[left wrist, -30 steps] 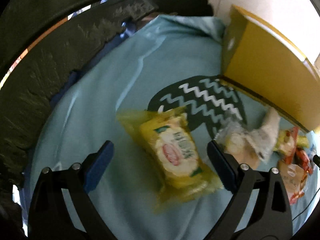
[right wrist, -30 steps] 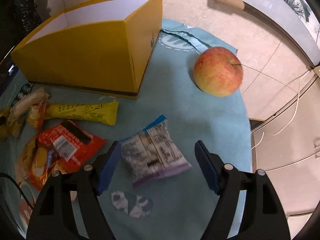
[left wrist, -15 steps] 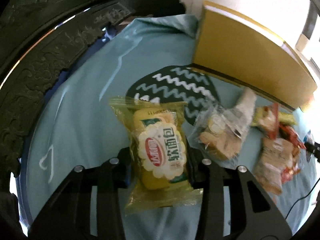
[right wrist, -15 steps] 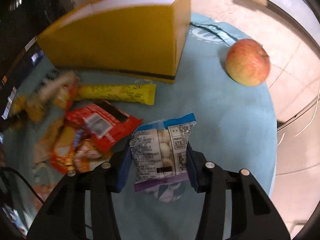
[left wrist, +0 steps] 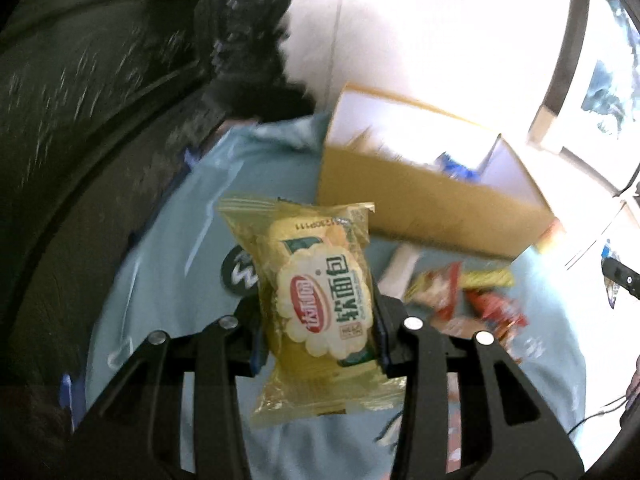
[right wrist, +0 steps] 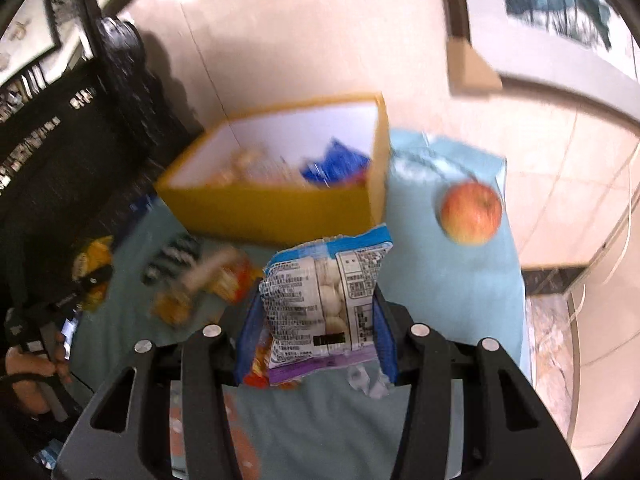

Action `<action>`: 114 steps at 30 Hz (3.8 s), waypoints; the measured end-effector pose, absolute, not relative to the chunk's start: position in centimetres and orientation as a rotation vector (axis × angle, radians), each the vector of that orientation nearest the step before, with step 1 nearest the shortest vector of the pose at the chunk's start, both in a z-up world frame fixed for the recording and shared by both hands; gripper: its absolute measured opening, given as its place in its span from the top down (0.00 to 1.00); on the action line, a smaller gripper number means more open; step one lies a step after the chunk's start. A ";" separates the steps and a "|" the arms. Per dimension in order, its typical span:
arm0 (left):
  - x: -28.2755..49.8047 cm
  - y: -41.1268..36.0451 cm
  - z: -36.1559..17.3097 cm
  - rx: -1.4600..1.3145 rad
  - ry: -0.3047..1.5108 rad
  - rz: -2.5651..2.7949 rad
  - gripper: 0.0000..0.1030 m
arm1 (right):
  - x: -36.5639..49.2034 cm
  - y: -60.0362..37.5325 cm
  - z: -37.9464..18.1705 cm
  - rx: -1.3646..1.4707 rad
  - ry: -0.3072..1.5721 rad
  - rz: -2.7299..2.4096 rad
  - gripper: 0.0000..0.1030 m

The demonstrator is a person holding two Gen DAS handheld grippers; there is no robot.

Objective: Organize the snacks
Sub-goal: 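Carry the yellow bread packet and white-purple packet over the yellow box, then open both grippers to drop the two packets into the box, then grasp the clear bread packet with yellow label using the left gripper while the right grasps the red biscuit packet, then lift both held packets and carry them over the yellow box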

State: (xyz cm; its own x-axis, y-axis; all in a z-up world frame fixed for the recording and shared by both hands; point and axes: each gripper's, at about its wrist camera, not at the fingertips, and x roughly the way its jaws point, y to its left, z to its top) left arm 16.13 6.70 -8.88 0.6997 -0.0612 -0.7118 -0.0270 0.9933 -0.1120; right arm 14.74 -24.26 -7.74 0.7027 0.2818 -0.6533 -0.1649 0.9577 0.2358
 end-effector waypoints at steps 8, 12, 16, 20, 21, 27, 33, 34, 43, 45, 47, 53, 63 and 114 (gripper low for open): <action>19.5 2.9 -2.7 -0.090 0.699 -0.114 0.61 | 16.6 -23.1 -1.6 0.134 0.632 0.277 0.52; 21.6 0.9 -1.0 -0.074 0.688 -0.145 0.61 | 18.5 -22.9 0.4 0.115 0.601 0.268 0.52; 23.7 -0.7 -0.1 -0.036 0.677 -0.169 0.61 | 20.5 -22.7 1.5 0.093 0.589 0.251 0.52; 26.2 -2.2 0.1 0.000 0.680 -0.185 0.60 | 22.4 -22.2 1.7 0.073 0.585 0.233 0.52; 26.8 -2.6 0.2 0.008 0.679 -0.189 0.60 | 23.0 -22.0 1.7 0.067 0.584 0.229 0.52; 30.5 -3.7 -0.3 0.022 0.710 -0.191 0.60 | 26.6 -21.6 0.9 0.033 0.617 0.211 0.52; 34.1 -4.2 -1.9 -0.018 0.770 -0.140 0.12 | 30.3 -20.9 0.3 -0.022 0.641 0.216 0.39; 34.3 -4.2 -2.0 -0.022 0.765 -0.115 0.11 | 30.7 -20.5 0.1 -0.055 0.649 0.192 0.31; 32.0 -2.9 -1.7 0.005 0.742 -0.140 0.11 | 28.7 -21.7 -1.4 -0.045 0.679 0.173 0.30; 31.2 -2.0 -1.8 -0.020 0.750 -0.133 0.11 | 27.7 -22.3 -1.8 -0.024 0.688 0.174 0.30; 29.9 -1.1 -2.5 -0.024 0.757 -0.123 0.11 | 26.6 -22.5 -2.5 -0.020 0.707 0.184 0.30; 24.7 0.9 -7.5 -0.008 0.815 -0.097 0.11 | 21.5 -21.6 -8.5 -0.010 0.828 0.222 0.30; 20.4 4.2 -17.4 0.008 0.997 -0.029 0.11 | 19.0 -20.0 -17.3 0.062 1.025 0.194 0.29; 16.1 2.4 -10.1 -0.036 0.801 -0.148 0.43 | 15.3 -22.2 -7.9 0.146 0.802 0.296 0.51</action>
State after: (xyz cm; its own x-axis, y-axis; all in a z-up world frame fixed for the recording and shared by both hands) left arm 16.10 2.37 -10.14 0.6859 -0.1461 -0.7129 0.1185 0.9890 -0.0886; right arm 15.34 -22.16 -7.86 0.6571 0.3148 -0.6849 -0.2051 0.9490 0.2395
